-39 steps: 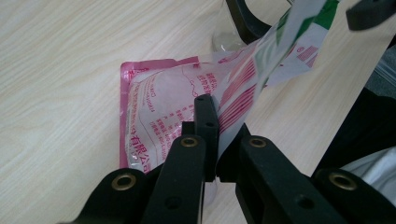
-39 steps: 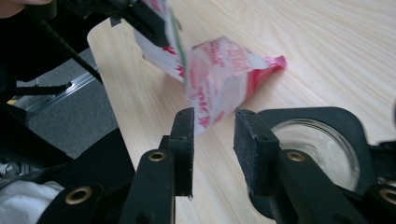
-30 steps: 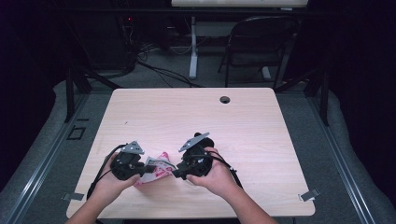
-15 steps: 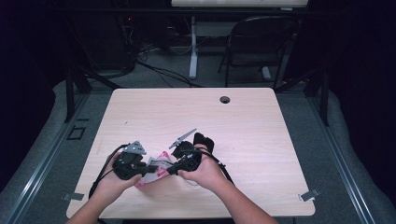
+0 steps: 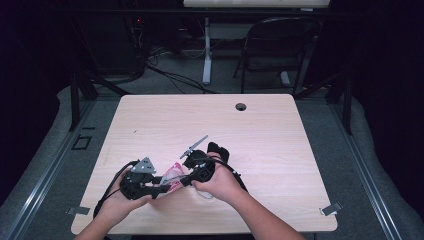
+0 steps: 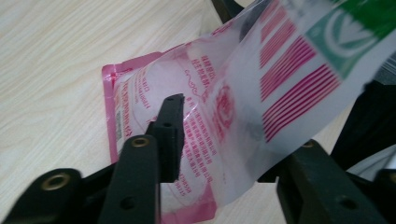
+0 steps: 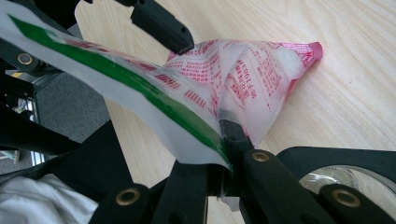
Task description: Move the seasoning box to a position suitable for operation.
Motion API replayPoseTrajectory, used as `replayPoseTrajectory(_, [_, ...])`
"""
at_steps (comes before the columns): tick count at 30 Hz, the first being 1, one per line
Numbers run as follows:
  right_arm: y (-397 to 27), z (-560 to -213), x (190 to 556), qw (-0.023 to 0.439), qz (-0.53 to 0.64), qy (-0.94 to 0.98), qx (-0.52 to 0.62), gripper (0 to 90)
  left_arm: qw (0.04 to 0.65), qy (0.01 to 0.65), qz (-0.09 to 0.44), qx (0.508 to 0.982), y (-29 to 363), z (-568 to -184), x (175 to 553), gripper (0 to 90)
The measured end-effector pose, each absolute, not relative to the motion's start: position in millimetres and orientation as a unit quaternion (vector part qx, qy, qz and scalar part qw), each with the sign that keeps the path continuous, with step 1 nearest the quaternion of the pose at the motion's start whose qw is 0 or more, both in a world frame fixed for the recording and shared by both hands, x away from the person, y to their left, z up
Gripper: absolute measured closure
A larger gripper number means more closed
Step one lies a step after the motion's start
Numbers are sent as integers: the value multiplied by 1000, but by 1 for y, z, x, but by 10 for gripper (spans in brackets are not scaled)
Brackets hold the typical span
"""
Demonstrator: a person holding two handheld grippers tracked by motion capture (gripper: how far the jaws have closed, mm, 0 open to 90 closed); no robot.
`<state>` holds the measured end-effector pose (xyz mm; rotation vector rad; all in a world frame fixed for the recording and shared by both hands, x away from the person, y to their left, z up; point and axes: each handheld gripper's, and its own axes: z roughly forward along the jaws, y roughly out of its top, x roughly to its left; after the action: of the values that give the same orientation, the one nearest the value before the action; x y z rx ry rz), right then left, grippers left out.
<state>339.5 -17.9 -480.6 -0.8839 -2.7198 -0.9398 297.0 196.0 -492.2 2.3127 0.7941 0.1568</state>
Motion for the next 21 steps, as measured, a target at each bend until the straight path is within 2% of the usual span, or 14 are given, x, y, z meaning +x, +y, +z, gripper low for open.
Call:
replayPoseTrajectory(6, [-17,-479,340,63,-309,-903,-292,900,340,305,89,885,202,-498,294,484])
replayPoseTrajectory(13, [-16,-477,341,61,-305,-906,-288,900,349,317,100,876,214,-513,285,436])
replayPoseTrajectory(21, [-15,-476,341,62,-306,-905,-289,900,343,318,103,878,217,-531,282,432])
